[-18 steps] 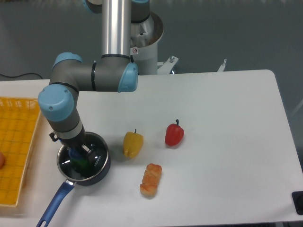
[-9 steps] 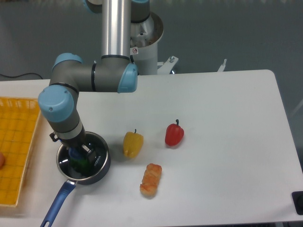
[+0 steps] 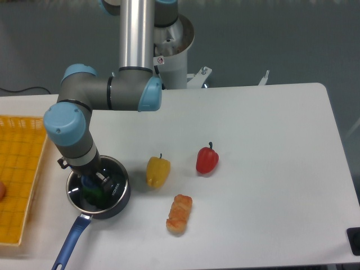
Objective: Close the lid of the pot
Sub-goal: 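Press and settle the lid on the saucepan, holding the knob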
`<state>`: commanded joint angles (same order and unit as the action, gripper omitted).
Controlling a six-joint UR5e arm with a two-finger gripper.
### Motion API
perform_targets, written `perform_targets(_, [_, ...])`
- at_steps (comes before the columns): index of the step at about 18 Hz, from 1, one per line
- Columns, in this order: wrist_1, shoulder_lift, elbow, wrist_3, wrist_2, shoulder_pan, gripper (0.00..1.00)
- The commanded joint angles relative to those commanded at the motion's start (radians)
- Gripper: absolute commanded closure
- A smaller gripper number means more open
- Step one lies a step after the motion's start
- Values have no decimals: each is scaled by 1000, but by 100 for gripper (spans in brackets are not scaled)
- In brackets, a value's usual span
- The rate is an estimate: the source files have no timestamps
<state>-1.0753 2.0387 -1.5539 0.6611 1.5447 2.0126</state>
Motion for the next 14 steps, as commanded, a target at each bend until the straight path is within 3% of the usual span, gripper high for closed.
perform_targets(5, [0,-11,2,8,29,-2,0])
perform_targets(9, [-3,-25,-8,9,181,-47,0])
perform_targets(14, [-5,-58,-9,8,158,-25,0])
